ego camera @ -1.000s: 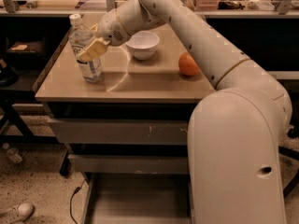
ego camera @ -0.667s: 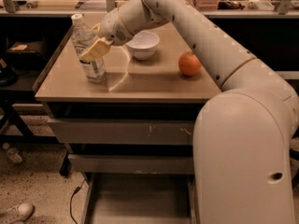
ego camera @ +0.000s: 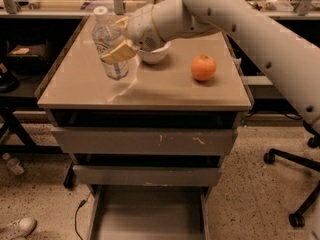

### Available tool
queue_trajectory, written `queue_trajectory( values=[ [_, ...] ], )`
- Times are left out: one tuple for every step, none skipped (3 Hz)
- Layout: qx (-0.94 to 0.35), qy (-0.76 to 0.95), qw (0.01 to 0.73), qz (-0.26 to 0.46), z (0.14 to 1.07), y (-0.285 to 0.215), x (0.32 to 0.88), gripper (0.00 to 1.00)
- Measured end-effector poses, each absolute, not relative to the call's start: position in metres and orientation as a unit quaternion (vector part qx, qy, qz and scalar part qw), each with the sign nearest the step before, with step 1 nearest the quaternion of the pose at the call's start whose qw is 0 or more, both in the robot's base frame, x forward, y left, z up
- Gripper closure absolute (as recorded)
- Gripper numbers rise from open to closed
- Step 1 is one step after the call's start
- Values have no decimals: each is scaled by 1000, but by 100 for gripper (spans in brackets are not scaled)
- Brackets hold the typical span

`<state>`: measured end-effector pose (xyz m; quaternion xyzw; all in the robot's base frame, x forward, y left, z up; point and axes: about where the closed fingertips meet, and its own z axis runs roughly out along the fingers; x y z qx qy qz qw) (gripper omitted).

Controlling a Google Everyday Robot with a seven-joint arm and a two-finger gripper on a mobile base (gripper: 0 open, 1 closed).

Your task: Place blue plastic bottle into bottom drawer

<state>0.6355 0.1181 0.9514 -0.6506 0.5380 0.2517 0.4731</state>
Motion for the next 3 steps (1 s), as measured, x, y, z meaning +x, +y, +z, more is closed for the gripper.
queue_trajectory(
  values=[
    [-614, 559, 504, 239, 935, 88, 609, 100],
    [-598, 590, 476, 260, 890, 69, 577, 100],
    [-598, 590, 476, 260, 897, 69, 577, 100]
  ],
)
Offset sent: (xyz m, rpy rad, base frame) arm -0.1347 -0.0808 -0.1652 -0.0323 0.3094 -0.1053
